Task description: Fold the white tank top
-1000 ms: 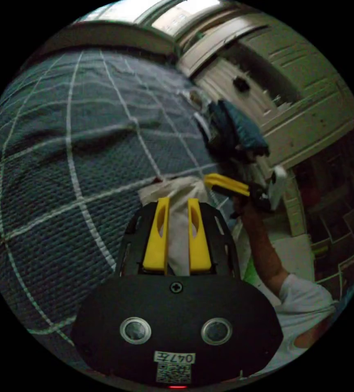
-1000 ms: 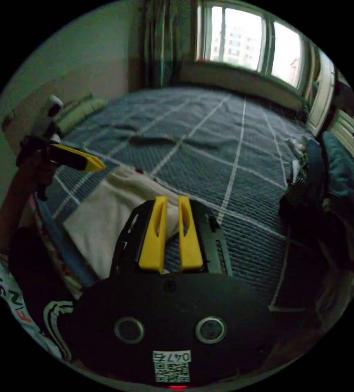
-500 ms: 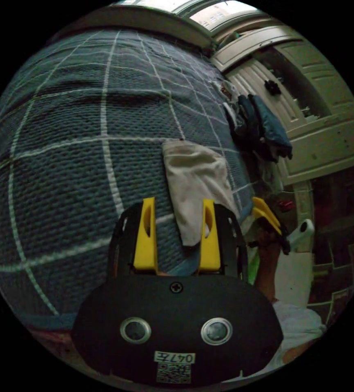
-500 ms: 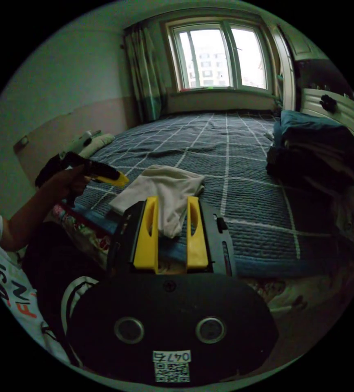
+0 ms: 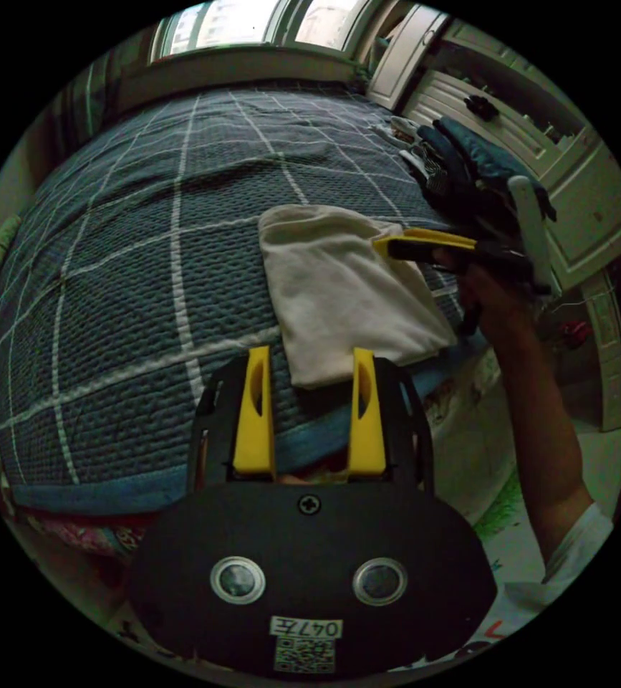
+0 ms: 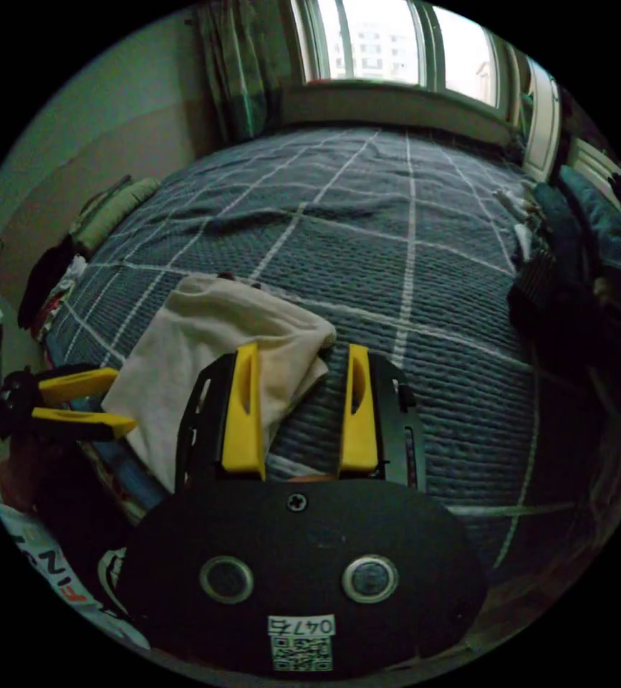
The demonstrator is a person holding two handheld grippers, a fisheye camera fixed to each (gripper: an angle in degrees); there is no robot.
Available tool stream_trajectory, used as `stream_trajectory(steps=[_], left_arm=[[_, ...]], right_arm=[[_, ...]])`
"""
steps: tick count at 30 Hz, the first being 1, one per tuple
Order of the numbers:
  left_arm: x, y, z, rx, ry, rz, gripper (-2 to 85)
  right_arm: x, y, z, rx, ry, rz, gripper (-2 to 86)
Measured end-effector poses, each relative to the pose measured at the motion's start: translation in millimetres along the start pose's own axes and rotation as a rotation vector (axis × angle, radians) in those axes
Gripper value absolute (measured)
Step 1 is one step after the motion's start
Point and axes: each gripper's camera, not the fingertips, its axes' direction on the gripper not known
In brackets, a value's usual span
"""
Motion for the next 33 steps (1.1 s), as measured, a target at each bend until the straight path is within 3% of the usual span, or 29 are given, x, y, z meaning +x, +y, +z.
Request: stream_trajectory(steps=[3,8,12,19,25,33], left_arm=[[-16.6,23.6,-22.6,0.010,0.052,-0.001,8.8],[-44.0,59.1,-55.1,-0.003,0.071,-0.002,6.1],[-82.2,98.4,-97.6,0.061,0.197,0.003,1.0],[-148.3,163.7,-195.1,0.137,0.295,0.029,-0.3],[-231.2,270.6,-333.0,0.271,0.230,0.027,-0.4],[-423.6,463.4,-534.1,0.545,0.071,-0.219,-0.2]], right_arm=[[-46.9,-8.8,29.4,-0.017,0.061,-0.039,9.4],[-134.9,-24.3,73.1,-0.022,0.115,-0.105,2.5],[-193.6,-32.2,98.9,0.008,0.185,-0.162,1.4],[-345.8,-49.6,105.0,0.174,0.282,-0.350,1.0],[-512.3,-87.9,94.7,0.239,0.180,-0.564,0.8],[-788.9,-150.6,116.6,0.459,-0.074,-0.839,0.8]])
